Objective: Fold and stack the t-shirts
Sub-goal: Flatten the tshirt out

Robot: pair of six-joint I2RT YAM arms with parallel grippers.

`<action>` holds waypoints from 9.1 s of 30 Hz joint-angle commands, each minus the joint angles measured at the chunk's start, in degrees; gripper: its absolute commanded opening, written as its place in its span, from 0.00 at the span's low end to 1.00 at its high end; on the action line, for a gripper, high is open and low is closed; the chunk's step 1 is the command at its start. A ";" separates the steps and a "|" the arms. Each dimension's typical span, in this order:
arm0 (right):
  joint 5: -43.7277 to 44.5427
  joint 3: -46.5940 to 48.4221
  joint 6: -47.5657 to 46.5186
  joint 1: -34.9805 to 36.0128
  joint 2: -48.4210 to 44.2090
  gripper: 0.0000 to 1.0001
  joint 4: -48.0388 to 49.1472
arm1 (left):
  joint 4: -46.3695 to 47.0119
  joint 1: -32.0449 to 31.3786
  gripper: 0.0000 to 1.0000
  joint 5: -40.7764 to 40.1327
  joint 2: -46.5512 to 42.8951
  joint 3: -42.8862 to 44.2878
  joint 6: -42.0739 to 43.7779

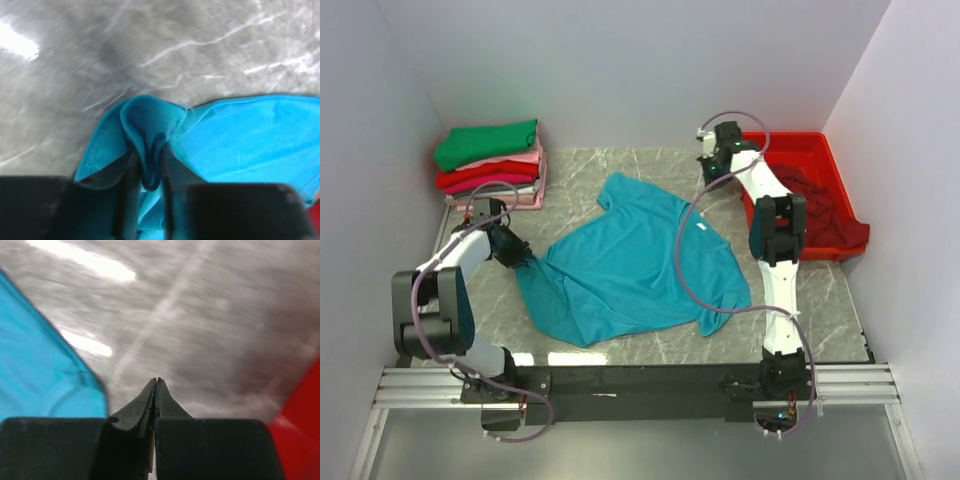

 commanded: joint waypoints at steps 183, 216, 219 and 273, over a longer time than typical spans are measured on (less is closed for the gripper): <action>-26.44 -41.07 -25.26 51.63 -43.01 0.64 -1.81 | 3.54 18.43 0.72 7.64 -47.10 -7.79 14.27; -17.02 -12.24 0.50 -1.74 -9.27 0.62 1.54 | 2.57 13.95 0.59 16.27 4.14 -0.85 15.40; -17.64 -12.33 0.59 -1.74 -9.35 0.62 1.63 | 1.78 12.20 0.55 15.49 5.55 -0.50 15.76; -15.53 -7.67 -3.20 1.24 -8.21 0.62 -0.31 | -1.29 8.24 0.45 3.88 7.58 5.39 23.05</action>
